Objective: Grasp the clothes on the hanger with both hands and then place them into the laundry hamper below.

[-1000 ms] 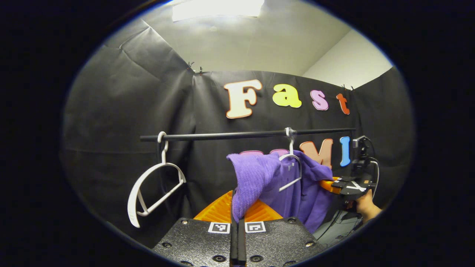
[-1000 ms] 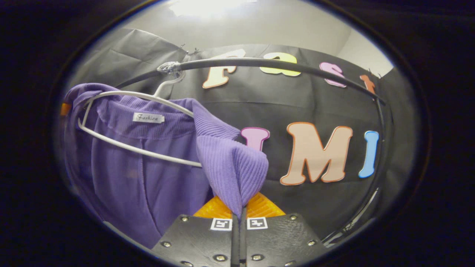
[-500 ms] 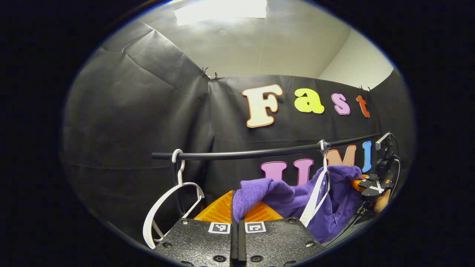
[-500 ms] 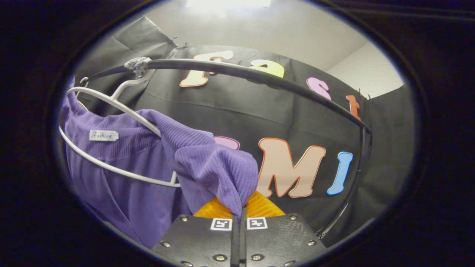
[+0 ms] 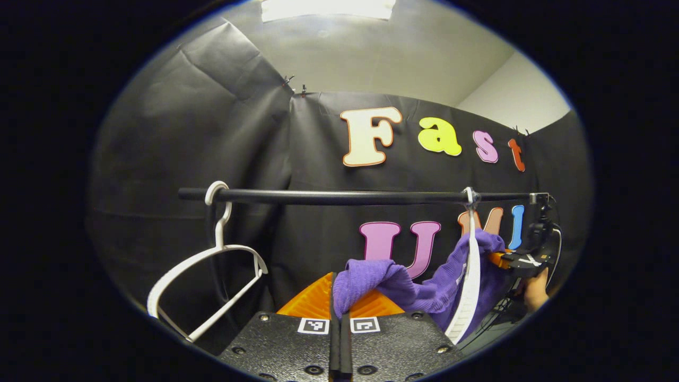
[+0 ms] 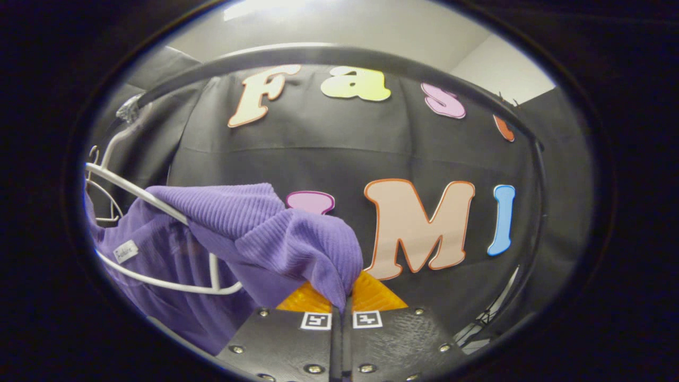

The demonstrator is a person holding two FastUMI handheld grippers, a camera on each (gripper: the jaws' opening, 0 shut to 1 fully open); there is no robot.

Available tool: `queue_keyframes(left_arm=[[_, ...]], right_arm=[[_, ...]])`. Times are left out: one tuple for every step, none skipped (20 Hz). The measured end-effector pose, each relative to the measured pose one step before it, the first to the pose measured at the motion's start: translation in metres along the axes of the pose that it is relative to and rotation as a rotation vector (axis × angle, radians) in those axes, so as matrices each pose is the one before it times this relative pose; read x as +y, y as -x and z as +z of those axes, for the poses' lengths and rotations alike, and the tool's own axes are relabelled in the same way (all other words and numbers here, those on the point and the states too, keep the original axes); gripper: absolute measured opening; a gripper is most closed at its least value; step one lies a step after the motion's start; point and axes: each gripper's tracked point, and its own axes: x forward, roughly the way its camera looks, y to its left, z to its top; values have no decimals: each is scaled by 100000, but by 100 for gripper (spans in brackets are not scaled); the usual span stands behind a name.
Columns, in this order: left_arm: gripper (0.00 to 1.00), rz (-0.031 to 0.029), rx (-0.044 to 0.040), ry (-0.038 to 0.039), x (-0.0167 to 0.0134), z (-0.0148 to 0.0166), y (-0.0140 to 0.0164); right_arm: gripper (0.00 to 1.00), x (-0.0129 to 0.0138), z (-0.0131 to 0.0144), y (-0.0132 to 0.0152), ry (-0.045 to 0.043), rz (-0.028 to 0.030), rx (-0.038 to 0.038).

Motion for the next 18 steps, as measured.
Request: queue_keyframes(left_arm=[[0,-794,1231,1059,-69,-710,-530],[0,-867,777,1165,-162,-601,-508],[0,-445,1500,1445,-49,-642,-587],[0,-469,1128,767,-83,-697,-470],[0,-62,1766,-102,108,-949,-290],[0,-214,1011,67,79,-722,-362],[0,-108,1200,325,-112,-882,-291],[0,208,1141,-132,49,-877,-223],[0,316,587,-414,67,-779,-184],[0,349,555,-144,116,-726,-71],[0,46,729,-27,27,-844,-100],[0,-200,824,89,-63,-808,-38],[0,-109,609,369,-33,-851,-99],[0,948,1489,481,147,-895,18],[0,103,773,-312,119,-792,216],[1,550,843,-876,105,-686,232],[1,1167,249,-737,353,-646,197],[1,777,-176,-483,251,-420,266]], right_arm=[[1,-708,-289,-821,233,-2528,13],[0,-820,-221,-917,127,-2931,363],[1,-756,-531,-917,72,-1972,1195],[0,-586,-723,-689,-832,-1063,1881],[0,-34,-642,-525,-1938,446,1753],[1,-70,-850,-218,-2171,382,1521],[0,-212,-1033,-214,-1155,412,1554],[1,139,-864,-35,-677,652,708],[0,325,-997,166,344,1170,1308],[0,602,-1135,575,310,2097,1166],[1,836,-1064,666,-225,2729,1093],[1,679,-1063,640,-577,1882,728],[1,381,-898,781,-1087,647,619],[1,448,-862,634,-1617,1232,748],[0,272,-825,580,-917,712,293],[0,122,-528,776,-681,-61,-57],[0,-74,-524,756,-913,364,511],[0,171,-247,767,-1963,649,-12]])
